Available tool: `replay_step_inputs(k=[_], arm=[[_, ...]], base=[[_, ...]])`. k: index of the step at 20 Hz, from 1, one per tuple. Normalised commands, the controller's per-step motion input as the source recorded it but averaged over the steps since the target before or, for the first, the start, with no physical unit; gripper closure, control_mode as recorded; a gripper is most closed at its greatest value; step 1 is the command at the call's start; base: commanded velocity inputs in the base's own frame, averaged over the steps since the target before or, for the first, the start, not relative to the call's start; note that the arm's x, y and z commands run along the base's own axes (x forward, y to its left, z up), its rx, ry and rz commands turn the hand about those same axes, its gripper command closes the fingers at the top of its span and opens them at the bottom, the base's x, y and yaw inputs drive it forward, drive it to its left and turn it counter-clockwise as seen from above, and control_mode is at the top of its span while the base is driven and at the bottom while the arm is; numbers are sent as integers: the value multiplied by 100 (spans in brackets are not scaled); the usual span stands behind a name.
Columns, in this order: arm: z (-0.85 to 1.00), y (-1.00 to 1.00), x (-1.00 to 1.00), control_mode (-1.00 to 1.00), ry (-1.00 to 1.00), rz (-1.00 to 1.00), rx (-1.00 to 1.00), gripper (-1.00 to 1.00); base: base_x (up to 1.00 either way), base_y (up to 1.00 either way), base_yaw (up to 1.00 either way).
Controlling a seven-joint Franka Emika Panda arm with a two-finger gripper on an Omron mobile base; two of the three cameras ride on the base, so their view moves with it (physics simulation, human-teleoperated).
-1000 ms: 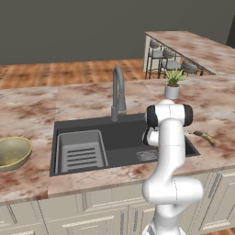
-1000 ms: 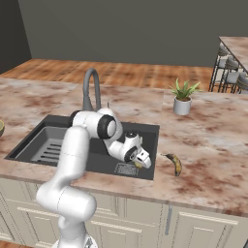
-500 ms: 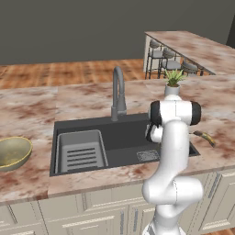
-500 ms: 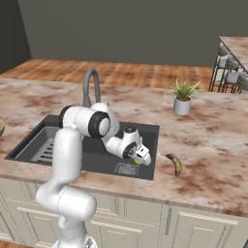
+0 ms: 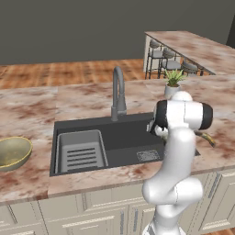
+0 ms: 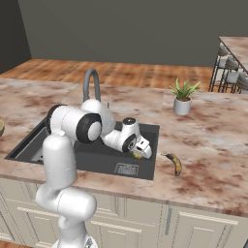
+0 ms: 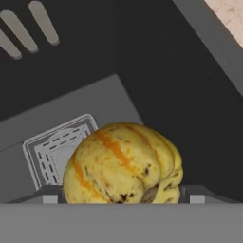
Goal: Remove the squash and banana from the sink. Then move the bowl and cup from the counter to the sink for washing.
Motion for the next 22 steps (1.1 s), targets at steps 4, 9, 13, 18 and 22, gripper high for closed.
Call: replay_step_inputs(k=[4,9,13,18,22], arm=[[63,0,-13,-100,1,2,0,100],[57,0,-16,-100,6,0,0,100],[42,-7,-21,-100,7,0,0,100],[27,-19,-26,-100,9,0,0,100],[15,-29,-27,-100,1,0,0,100]], base=[[0,0,0],[0,0,0],[0,0,0],[0,0,0],[0,0,0]])
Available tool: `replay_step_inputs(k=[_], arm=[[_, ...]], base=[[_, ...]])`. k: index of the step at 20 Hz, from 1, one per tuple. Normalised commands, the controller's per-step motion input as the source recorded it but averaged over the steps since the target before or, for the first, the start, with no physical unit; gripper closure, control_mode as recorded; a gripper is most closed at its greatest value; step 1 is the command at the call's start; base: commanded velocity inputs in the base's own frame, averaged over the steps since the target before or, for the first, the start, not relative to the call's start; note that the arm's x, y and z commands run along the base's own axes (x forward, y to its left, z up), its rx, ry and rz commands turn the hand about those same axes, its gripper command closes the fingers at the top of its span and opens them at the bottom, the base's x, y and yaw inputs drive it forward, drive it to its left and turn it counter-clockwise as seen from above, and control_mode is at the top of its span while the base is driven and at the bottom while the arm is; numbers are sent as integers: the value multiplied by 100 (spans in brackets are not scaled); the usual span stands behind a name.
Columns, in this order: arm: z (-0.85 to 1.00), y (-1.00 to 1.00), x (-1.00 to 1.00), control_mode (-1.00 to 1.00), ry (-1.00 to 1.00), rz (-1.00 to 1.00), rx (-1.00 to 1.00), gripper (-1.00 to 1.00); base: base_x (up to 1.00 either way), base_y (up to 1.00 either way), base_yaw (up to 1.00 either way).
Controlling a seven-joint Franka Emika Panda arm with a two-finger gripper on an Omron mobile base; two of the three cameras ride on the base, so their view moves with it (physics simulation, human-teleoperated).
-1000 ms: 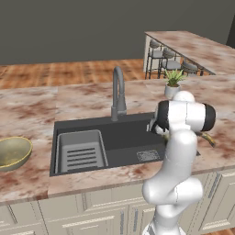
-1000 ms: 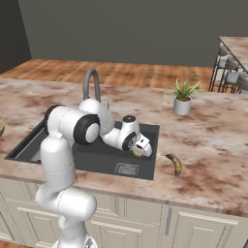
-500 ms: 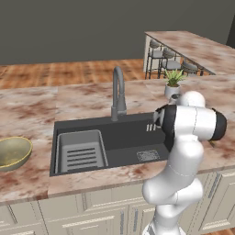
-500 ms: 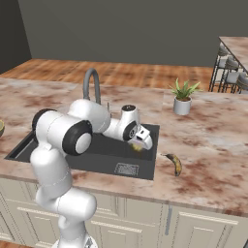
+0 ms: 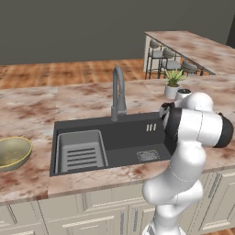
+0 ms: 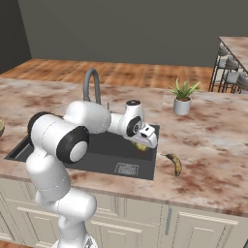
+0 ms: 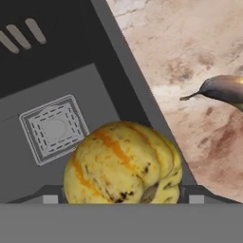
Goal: Remove the squash and banana from the sink. Then move the bowl and cup from the counter to the sink for washing.
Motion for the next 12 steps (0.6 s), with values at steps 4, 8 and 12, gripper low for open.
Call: replay_step_inputs(k=[4,8,12], arm=[[14,-33,-24,-100,0,0,0,100],[10,-38,-19,-100,0,0,0,100],[9,-40,-20,-100,0,0,0,100]], base=[[0,0,0],[0,0,0],[0,0,0]])
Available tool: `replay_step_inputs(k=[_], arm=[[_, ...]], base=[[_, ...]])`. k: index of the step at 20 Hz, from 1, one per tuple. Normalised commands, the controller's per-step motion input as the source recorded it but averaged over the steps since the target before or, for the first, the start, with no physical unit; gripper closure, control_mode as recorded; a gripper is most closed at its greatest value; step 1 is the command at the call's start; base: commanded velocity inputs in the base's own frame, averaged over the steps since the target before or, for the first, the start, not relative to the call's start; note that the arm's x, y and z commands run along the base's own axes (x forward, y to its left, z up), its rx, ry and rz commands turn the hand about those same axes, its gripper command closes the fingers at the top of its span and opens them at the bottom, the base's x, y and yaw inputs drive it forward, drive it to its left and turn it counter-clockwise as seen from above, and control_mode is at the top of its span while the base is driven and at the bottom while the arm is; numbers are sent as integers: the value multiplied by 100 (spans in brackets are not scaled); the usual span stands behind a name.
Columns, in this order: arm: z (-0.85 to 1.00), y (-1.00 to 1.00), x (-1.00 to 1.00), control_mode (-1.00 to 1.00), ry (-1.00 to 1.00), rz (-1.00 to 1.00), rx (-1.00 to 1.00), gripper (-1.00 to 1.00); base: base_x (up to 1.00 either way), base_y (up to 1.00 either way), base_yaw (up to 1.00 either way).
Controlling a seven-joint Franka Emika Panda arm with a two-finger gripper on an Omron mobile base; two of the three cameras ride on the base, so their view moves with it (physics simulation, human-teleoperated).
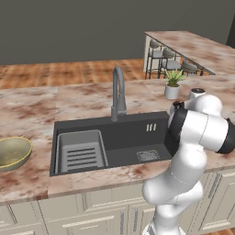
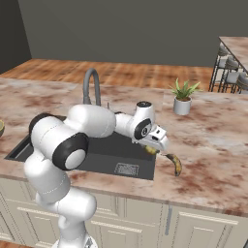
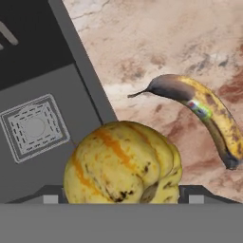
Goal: Remove the squash and banana from the sink. Then move the bowl and cup from the counter to the sink for washing.
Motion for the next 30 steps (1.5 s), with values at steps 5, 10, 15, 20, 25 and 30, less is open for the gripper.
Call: replay_step_inputs(k=[5,10,15,20,25,30], arm=[[7,-39,-16,-100,0,0,0,100],[1,-39,-4,-100,0,0,0,100],[5,-37,-5,-100,0,0,0,100],[11,-36,-5,-100,1,0,0,100],[7,-34,-2,-100,1,0,0,100],[-3,-29,-5,-100,1,0,0,100]], base=[[0,0,0],[0,0,0],[0,0,0],[0,0,0],[0,0,0],[0,0,0]])
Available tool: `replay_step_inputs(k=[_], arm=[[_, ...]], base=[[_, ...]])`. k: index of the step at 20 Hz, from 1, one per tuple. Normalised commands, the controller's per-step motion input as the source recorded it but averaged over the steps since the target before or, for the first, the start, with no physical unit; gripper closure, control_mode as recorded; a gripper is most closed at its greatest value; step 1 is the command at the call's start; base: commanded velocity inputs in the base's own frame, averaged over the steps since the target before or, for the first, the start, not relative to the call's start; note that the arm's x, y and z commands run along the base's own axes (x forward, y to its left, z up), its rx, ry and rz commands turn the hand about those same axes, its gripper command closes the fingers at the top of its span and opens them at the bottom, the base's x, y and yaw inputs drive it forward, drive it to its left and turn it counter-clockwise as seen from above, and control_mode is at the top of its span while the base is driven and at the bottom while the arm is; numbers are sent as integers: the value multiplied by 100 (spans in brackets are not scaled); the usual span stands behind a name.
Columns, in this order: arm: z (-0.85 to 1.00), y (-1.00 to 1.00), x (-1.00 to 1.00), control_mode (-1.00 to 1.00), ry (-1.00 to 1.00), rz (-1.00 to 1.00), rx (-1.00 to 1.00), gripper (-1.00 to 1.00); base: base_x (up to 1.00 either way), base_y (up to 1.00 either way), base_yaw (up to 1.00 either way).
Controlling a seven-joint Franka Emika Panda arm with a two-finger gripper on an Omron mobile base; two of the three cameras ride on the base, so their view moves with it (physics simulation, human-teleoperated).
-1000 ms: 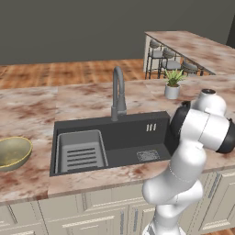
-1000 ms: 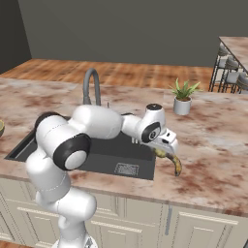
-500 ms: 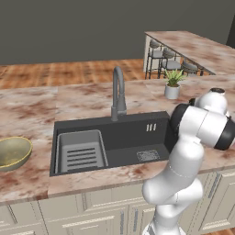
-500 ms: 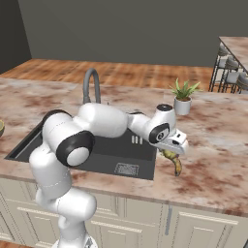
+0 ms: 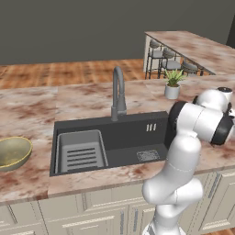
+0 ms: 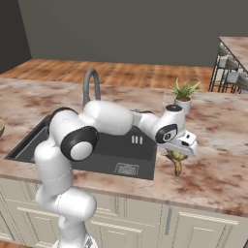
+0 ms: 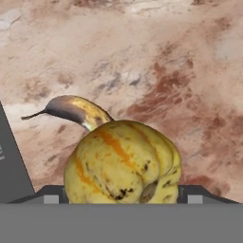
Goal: Remove the squash and banana from the sink. Then move the bowl and cup from the counter to the sink for washing.
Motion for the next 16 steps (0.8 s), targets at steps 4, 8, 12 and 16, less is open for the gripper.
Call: replay_step_inputs(k=[4,8,12,16], arm=[[-4,-25,-4,-100,0,0,0,100],[-4,-22,-5,-100,0,0,0,100],[-2,-23,-5,-100,0,0,0,100],[-9,-22,-8,-100,0,0,0,100]], base=[[0,0,0],[0,0,0],[0,0,0],[0,0,0]])
